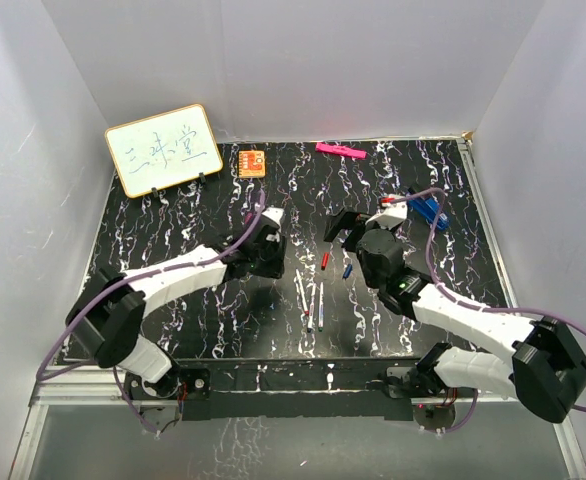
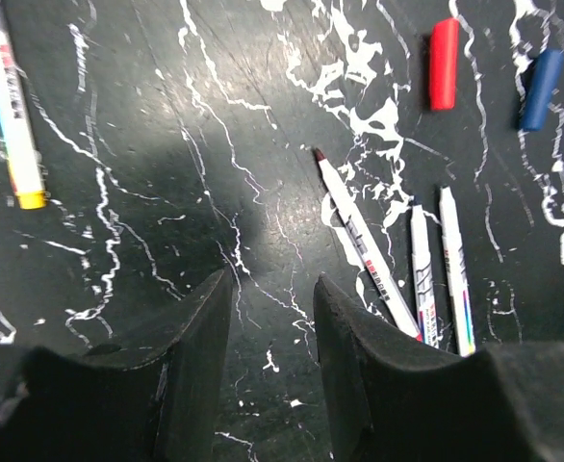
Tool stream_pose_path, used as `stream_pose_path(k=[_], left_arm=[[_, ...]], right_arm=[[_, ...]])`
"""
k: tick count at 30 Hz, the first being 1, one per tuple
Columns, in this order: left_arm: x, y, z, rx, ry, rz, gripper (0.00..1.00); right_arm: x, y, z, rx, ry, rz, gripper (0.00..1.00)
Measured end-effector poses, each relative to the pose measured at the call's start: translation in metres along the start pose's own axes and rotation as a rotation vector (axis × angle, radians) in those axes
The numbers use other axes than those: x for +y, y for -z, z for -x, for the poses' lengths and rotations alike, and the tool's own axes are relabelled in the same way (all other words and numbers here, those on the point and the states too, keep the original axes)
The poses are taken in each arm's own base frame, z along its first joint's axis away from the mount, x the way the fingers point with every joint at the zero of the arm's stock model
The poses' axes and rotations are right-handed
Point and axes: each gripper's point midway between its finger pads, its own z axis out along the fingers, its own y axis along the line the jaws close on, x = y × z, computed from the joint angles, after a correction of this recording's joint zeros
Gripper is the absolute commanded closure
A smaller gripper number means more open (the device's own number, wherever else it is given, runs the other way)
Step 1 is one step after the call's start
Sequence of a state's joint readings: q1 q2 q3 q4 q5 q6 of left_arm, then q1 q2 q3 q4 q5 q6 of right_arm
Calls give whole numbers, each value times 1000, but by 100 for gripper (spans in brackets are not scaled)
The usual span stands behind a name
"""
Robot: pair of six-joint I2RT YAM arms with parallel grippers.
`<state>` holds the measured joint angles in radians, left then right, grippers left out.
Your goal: Insert the pens into the pen caps
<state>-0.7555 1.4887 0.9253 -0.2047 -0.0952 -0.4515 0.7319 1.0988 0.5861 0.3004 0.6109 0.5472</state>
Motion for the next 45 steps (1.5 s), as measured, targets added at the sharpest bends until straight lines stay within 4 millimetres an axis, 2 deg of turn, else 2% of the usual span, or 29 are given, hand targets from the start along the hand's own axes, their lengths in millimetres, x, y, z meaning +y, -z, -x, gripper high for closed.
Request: stream_pose_path(k=[4, 13, 19, 24, 30, 37, 45], left_arm=[[-2, -17, -16, 57, -20, 16, 62], [-24, -32, -6, 50, -47, -13, 61], [-39, -45, -17, 84, -85, -27, 61], [-43, -52, -31, 124, -112, -20, 60], [-47, -52, -35, 136, -126, -17, 60], [-54, -59, -43, 161, -157, -2, 60], [-45, -57, -47, 175, -170, 52, 60]], right_arm=[[-1, -1, -14, 48, 79, 17, 2], [2, -2, -27, 93, 147, 58, 2], [3, -3, -38, 127, 163, 70, 2], [3, -3, -37, 125, 161, 74, 2], [1, 1, -27, 95, 148, 68, 2], [2, 3, -16, 61, 132, 64, 2], [4, 6, -6, 37, 123, 70, 2]])
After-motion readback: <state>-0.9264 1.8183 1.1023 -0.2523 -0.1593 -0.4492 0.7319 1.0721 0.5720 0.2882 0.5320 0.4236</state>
